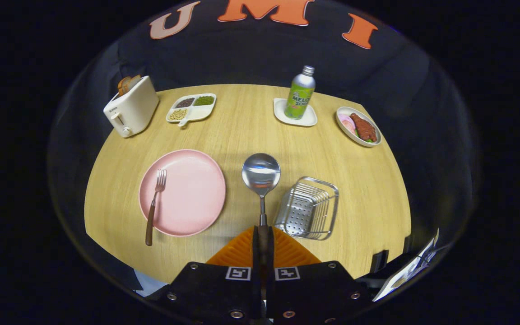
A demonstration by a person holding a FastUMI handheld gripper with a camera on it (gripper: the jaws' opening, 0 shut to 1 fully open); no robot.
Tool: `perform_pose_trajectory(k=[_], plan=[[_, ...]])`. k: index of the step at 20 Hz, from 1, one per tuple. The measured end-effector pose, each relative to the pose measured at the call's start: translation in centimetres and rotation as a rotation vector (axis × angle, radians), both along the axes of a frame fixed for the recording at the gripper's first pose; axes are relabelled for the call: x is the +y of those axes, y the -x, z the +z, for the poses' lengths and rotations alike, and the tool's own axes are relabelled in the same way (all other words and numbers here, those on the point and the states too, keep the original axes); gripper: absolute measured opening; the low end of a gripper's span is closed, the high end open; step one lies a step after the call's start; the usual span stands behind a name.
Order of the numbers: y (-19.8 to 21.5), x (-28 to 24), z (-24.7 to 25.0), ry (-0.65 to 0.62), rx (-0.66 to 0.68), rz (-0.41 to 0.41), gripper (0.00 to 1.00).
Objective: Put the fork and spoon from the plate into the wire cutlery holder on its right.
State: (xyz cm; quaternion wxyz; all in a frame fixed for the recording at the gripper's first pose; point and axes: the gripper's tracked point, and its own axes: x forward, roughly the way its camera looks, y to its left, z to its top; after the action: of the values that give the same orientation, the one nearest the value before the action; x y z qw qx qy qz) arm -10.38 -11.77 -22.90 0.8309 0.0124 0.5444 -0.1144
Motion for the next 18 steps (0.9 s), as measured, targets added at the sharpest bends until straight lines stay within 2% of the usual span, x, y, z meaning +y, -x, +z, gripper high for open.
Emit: perform_pose_trajectory(k=[8, 15, 18], plan=[[3.0, -4.2, -0.7, -0.005, 0.108, -0.074, 0.05], [3.6, -5.4, -1.9, -0.02, 0.17, -0.095, 0.05], [3.3, -6.1, -2.4, 0.011, 0.174, -0.086, 0.06]])
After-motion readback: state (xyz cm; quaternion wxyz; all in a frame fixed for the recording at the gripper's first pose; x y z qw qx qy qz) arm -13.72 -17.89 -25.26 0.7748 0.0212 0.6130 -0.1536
